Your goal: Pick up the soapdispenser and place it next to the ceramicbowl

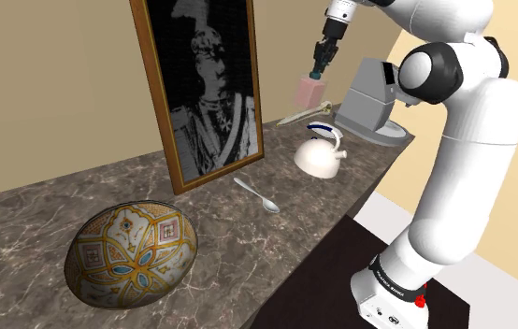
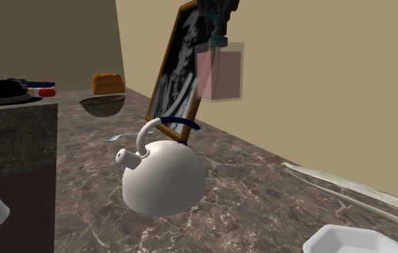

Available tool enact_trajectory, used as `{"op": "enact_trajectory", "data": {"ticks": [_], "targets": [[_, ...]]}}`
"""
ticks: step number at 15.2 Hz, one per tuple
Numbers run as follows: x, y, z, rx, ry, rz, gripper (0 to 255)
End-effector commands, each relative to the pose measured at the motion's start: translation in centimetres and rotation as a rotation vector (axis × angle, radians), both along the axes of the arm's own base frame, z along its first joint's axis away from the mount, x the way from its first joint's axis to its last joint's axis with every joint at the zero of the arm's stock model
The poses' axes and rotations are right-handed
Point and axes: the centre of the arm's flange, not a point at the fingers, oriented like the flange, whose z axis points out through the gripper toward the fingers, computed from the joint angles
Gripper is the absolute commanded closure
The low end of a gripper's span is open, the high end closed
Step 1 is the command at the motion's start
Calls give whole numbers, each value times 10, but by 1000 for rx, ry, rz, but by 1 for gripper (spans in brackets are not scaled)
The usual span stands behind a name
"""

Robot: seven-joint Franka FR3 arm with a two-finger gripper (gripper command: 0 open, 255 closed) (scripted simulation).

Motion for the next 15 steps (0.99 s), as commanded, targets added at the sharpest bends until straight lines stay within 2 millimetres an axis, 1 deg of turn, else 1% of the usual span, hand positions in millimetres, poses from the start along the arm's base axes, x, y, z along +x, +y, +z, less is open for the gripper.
{"op": "enact_trajectory", "data": {"ticks": [1, 9, 10, 15], "targets": [[-1, 1, 11, 0, 1, 0, 255], [-1, 1, 53, 0, 1, 0, 255], [-1, 1, 55, 0, 1, 0, 255], [-14, 65, 55, 0, 1, 0, 255]]}}
